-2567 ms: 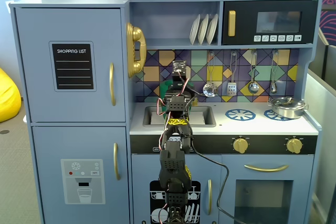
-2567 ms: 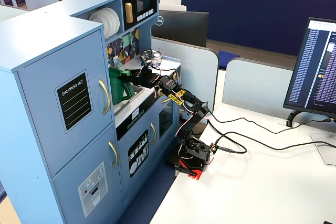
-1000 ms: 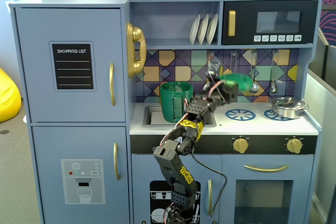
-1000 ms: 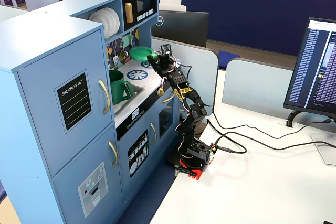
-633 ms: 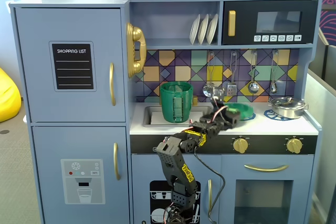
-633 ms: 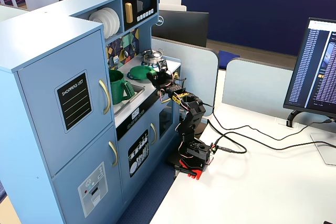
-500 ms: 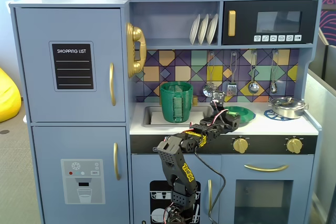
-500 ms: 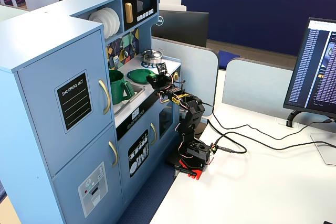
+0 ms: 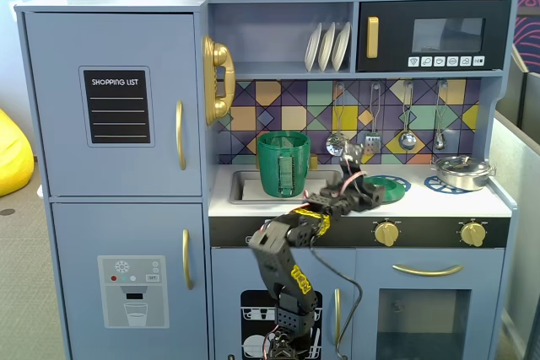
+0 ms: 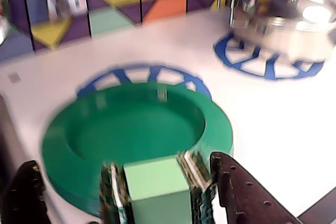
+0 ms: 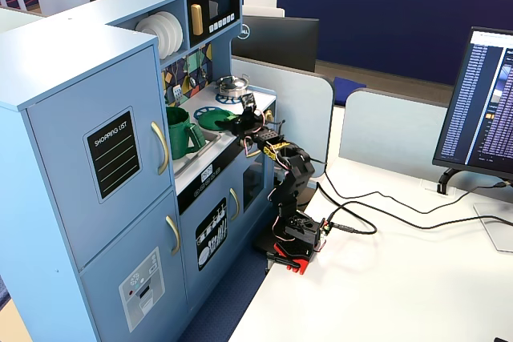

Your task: Take off the lid from the green recipient and place it on the counter

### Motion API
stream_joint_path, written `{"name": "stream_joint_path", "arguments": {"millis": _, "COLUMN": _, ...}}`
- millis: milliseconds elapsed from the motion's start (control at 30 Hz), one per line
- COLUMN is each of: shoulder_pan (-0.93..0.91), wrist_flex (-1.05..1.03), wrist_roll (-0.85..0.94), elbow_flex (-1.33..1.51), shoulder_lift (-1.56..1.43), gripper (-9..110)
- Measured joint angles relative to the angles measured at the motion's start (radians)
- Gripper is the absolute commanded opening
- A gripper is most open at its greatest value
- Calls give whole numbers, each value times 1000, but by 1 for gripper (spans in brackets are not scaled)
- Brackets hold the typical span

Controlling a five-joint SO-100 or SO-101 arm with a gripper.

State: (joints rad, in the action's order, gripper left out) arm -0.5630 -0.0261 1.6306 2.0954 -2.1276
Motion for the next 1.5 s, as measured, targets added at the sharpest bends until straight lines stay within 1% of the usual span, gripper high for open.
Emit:
{"name": "stream_joint_path", "arguments": {"millis": 167, "shoulder_pan": 77, "wrist_flex": -291, "wrist_roll": -11, "elbow_flex": 25, "shoulder_lift": -265, "gripper": 39}}
{"name": "stream_joint_path", "arguments": {"millis": 400, "shoulder_pan": 233, "wrist_flex": -804, "wrist_roll": -20, "elbow_flex": 209, "shoulder_lift": -701, "gripper": 37}}
{"name": "stream_joint_path", "arguments": {"millis": 500, "shoulder_pan": 293, "wrist_flex": -930, "wrist_roll": -8, "elbow_flex": 333, "shoulder_lift": -833, "gripper": 35}}
{"name": "stream_joint_path", "arguments": {"millis": 567, "shoulder_pan": 330, "wrist_flex": -989, "wrist_roll": 9, "elbow_flex": 413, "shoulder_lift": -868, "gripper": 35}}
{"name": "stream_joint_path", "arguments": {"millis": 733, "shoulder_pan": 474, "wrist_flex": -1095, "wrist_roll": 71, "elbow_flex": 571, "shoulder_lift": -891, "gripper": 36}}
{"name": "stream_joint_path", "arguments": {"millis": 867, "shoulder_pan": 540, "wrist_flex": -1098, "wrist_roll": 77, "elbow_flex": 709, "shoulder_lift": -911, "gripper": 35}}
{"name": "stream_joint_path", "arguments": {"millis": 1067, "shoulder_pan": 552, "wrist_flex": -1127, "wrist_roll": 63, "elbow_flex": 870, "shoulder_lift": -989, "gripper": 35}}
{"name": "stream_joint_path", "arguments": {"millis": 1300, "shoulder_pan": 552, "wrist_flex": -1259, "wrist_roll": 55, "elbow_flex": 907, "shoulder_lift": -1046, "gripper": 35}}
{"name": "stream_joint_path", "arguments": {"millis": 1400, "shoulder_pan": 551, "wrist_flex": -1315, "wrist_roll": 118, "elbow_flex": 904, "shoulder_lift": -1051, "gripper": 35}}
{"name": "stream_joint_path", "arguments": {"millis": 1500, "shoulder_pan": 545, "wrist_flex": -1318, "wrist_roll": 150, "elbow_flex": 897, "shoulder_lift": -1055, "gripper": 34}}
